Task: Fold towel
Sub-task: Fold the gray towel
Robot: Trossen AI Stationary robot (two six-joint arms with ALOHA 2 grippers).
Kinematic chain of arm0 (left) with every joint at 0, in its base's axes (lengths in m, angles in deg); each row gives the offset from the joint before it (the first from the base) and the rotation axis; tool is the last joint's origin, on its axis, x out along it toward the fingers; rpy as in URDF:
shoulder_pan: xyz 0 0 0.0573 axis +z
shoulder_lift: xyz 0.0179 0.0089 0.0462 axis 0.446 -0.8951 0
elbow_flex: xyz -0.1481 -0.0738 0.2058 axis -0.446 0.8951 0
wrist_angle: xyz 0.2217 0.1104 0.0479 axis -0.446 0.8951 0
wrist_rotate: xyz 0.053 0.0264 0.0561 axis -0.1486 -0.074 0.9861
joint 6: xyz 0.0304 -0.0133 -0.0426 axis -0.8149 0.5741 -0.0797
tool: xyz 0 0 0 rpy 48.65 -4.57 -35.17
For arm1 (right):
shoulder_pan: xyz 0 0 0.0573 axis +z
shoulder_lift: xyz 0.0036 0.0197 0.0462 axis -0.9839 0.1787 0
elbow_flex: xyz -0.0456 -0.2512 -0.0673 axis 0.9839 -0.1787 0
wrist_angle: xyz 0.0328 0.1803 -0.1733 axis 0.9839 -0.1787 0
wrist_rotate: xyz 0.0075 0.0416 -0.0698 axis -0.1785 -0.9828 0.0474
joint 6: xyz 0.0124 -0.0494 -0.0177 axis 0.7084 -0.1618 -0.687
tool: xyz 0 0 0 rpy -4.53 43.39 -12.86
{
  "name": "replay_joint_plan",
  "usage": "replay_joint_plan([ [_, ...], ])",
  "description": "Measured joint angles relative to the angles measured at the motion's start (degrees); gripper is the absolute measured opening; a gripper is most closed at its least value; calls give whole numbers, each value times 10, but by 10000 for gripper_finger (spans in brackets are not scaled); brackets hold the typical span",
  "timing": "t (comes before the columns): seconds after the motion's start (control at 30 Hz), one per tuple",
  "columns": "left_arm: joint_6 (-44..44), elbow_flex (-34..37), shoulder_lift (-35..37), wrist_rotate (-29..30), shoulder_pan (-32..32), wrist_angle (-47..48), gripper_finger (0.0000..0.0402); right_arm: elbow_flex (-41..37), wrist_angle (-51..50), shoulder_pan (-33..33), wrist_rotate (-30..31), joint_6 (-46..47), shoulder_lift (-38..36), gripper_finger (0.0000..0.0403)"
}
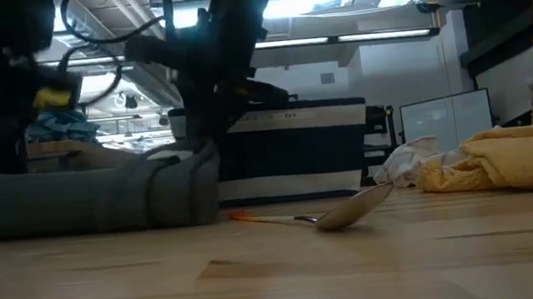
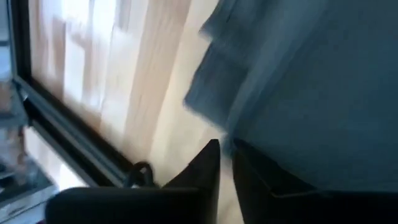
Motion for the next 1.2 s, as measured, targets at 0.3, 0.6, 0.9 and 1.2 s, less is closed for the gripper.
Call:
replay_joint_plan([
  [0.3,46,62,0,2,46,1,121,-10,9,-3,36,3,0,140],
  [0.6,-1,5,0,-48,42,1,101,-10,11,-3,-24,4,0,160],
  [0.9,-117,-52,0,-100,42,-54,73,-10,12,-3,-44,4,0,160],
  [1.2,-122,-54,0,-222,9,-122,46,-10,12,-3,-15,4,0,160],
])
